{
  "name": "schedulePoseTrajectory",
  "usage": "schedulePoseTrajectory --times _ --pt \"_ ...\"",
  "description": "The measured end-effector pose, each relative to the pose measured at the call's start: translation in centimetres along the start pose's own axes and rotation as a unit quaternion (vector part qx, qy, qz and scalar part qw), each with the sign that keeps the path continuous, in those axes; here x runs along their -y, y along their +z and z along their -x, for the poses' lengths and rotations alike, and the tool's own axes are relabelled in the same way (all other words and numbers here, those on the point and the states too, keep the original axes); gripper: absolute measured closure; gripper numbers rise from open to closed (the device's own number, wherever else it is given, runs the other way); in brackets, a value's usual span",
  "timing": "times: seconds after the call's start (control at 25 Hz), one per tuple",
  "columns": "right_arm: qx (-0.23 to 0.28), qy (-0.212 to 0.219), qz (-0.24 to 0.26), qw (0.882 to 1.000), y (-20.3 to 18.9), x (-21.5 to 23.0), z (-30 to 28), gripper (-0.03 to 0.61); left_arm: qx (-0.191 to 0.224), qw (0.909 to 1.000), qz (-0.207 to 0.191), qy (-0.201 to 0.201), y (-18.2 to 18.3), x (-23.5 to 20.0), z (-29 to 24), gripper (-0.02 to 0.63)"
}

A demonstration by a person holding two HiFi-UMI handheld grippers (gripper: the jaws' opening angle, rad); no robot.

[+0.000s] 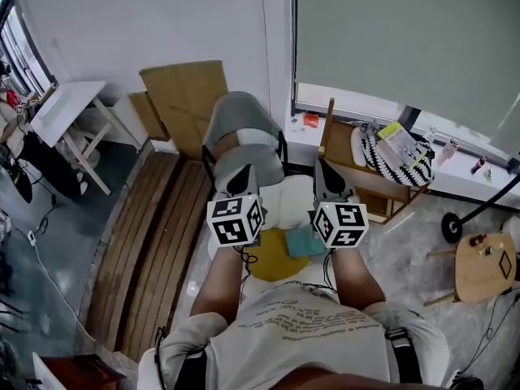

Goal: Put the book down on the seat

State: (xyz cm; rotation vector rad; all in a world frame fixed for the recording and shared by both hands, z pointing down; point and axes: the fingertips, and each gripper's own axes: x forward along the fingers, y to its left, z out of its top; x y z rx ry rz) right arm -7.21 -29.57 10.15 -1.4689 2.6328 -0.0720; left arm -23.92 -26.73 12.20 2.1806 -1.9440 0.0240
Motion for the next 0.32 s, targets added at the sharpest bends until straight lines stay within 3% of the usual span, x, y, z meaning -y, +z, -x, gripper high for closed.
schedulePoseTrajectory --times 0.32 --pt "-0.004 0.005 -0.003 1.0 -0.9 -0.9 -0.5 0.552 -0.003 0.9999 -0.012 -0.007 0.0 -0.1 -0.4 0.594"
